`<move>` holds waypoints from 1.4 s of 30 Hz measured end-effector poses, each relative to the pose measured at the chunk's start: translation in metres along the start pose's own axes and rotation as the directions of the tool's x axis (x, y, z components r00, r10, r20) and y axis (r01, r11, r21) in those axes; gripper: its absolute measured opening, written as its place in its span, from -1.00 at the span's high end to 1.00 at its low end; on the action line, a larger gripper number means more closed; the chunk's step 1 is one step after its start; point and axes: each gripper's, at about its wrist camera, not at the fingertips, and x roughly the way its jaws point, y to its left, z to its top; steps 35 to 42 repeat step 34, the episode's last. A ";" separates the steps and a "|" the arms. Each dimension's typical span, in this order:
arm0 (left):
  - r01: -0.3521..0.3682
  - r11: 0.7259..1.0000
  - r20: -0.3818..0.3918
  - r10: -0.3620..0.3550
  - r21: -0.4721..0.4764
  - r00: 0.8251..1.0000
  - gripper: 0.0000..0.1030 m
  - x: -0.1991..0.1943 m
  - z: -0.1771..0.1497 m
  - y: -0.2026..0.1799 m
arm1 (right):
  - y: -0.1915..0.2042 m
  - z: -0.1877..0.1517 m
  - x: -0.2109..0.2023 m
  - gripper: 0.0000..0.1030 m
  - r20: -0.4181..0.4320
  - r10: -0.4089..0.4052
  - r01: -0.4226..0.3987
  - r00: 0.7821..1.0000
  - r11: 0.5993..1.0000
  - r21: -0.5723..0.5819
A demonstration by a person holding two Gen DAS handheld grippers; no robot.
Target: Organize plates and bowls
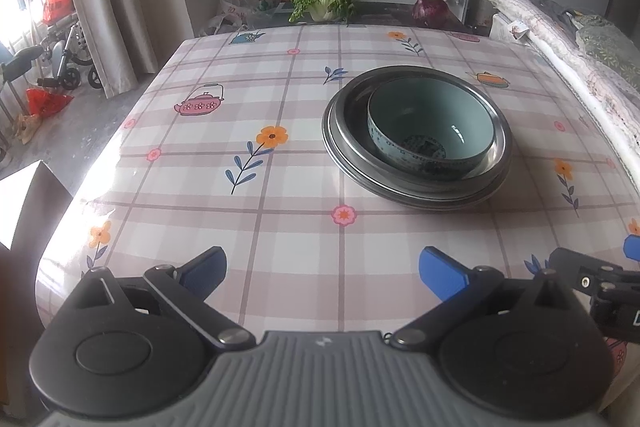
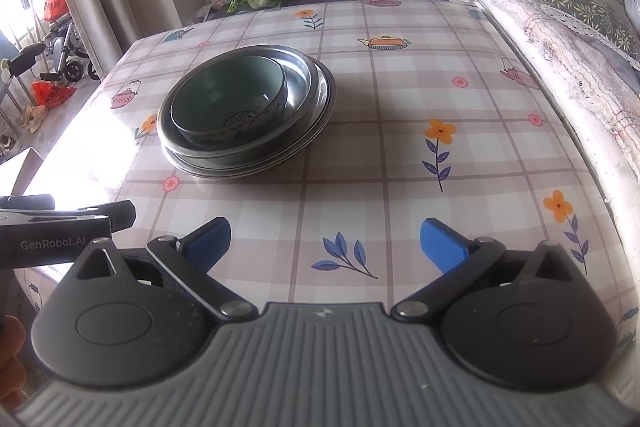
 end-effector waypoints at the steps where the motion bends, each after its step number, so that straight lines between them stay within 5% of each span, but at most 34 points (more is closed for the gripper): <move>1: 0.000 1.000 0.001 0.000 0.001 1.000 -1.00 0.000 0.000 0.000 | 0.000 0.000 0.000 -0.97 0.000 0.000 0.000 1.000 1.000 0.000; 42: -0.008 1.000 -0.008 0.008 0.000 1.000 -1.00 0.002 -0.001 0.001 | 0.000 -0.002 0.002 -0.97 -0.007 0.008 -0.008 1.000 1.000 0.007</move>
